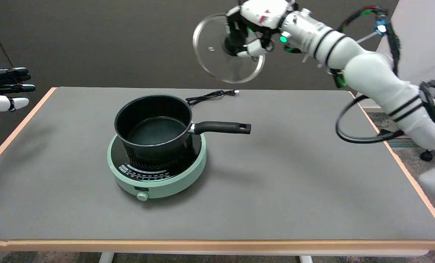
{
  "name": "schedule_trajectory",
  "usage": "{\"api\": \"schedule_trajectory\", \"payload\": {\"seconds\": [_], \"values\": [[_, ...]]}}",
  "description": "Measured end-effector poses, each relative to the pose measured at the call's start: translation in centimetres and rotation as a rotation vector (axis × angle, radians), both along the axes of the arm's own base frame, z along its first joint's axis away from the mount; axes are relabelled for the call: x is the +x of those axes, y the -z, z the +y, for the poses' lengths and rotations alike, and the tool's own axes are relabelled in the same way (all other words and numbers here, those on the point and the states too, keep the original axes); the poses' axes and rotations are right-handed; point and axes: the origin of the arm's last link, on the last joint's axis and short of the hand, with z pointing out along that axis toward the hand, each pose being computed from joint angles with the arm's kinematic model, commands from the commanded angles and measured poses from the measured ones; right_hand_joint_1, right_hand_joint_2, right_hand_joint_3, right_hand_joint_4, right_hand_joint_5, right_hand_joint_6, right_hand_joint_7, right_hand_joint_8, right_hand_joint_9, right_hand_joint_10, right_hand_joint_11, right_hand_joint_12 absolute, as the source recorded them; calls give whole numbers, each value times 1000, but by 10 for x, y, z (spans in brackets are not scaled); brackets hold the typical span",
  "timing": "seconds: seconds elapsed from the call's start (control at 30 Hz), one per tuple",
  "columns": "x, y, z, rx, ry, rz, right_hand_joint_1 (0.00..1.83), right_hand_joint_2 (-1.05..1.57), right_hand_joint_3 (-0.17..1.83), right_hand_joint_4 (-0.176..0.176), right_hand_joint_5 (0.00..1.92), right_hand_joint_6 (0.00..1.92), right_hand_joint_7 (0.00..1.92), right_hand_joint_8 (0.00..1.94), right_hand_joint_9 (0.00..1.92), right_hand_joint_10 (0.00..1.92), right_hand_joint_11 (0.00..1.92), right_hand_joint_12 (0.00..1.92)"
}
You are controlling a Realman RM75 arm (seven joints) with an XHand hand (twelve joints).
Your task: Place the pot lid onto the table.
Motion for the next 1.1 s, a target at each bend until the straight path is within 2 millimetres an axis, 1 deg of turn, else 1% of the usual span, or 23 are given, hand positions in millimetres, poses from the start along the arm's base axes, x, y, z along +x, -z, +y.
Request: {"api": "schedule_trajectory", "payload": {"seconds": [0.2, 0.37, 0.7, 0.9, 1.1], "values": [[-11, -36, 15, -73, 18, 1, 1192, 984, 427, -14, 755, 1335, 945, 1239, 868, 1764, 657, 1160], [-21, -61, 27, -127, 39, 5, 1192, 985, 424, -15, 754, 1335, 945, 1239, 868, 1764, 657, 1159], [-60, -107, 53, -237, 130, 3, 1193, 984, 425, -14, 756, 1333, 947, 1236, 870, 1762, 657, 1161], [-86, -134, 72, -302, 194, -23, 1193, 983, 424, -14, 758, 1331, 949, 1232, 872, 1764, 657, 1162], [-107, -149, 88, -341, 252, -42, 1193, 984, 422, -14, 757, 1331, 948, 1232, 871, 1766, 658, 1164]]}}
